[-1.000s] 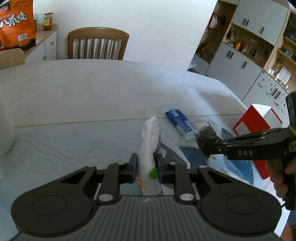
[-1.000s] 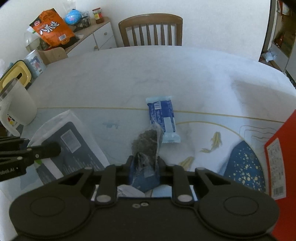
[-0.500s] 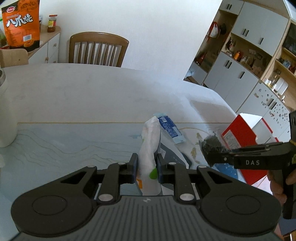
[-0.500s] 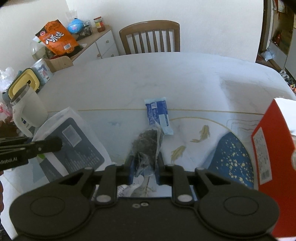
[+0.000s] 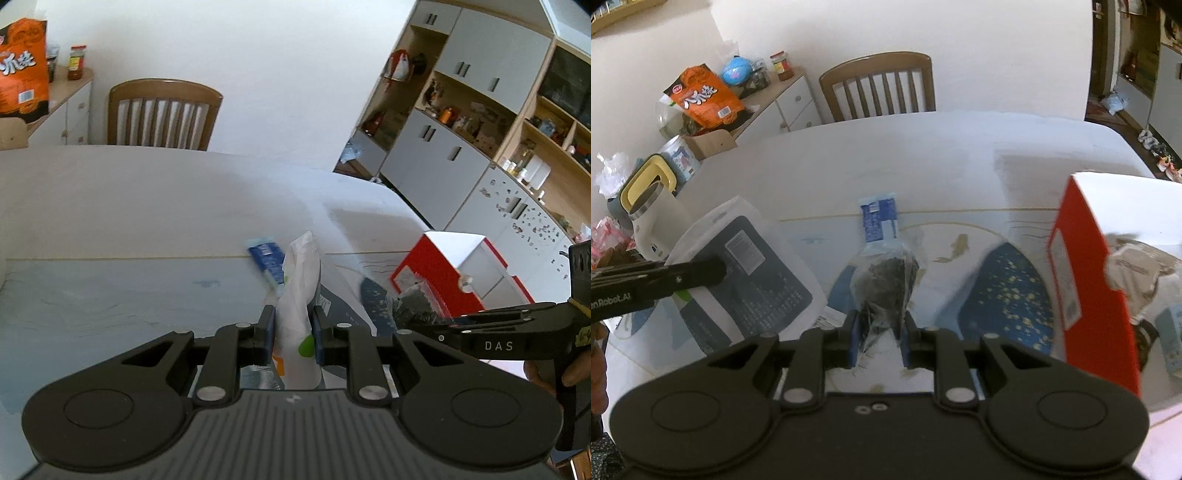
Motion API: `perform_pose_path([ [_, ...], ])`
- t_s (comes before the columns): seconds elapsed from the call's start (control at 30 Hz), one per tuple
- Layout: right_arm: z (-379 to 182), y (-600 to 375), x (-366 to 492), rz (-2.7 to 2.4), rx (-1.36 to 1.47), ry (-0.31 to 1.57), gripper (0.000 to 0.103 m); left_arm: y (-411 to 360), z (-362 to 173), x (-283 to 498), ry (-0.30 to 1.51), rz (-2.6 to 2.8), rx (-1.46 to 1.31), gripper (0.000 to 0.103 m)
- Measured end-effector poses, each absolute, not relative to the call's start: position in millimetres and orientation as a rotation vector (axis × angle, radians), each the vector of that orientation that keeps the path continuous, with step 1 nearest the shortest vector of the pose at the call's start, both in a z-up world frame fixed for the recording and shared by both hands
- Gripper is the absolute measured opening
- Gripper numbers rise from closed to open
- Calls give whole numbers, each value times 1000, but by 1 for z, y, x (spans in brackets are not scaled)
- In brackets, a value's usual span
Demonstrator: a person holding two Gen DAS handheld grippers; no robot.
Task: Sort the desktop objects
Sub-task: 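Lift and carry the wipes packet and seed bag over the red box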
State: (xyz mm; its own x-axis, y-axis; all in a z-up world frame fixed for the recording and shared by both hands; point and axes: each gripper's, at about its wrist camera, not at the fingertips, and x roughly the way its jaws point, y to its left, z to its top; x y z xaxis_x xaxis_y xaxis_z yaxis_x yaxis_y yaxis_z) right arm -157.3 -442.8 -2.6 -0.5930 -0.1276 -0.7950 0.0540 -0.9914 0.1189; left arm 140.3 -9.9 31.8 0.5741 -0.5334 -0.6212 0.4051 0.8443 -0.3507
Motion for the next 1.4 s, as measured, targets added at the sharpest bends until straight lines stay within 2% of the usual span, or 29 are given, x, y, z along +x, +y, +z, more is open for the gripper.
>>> perform_pose_path([
  [1.4,44,-250,-119,-2846,1295,-158,20,-216,81,137,697,-663,-112,19],
])
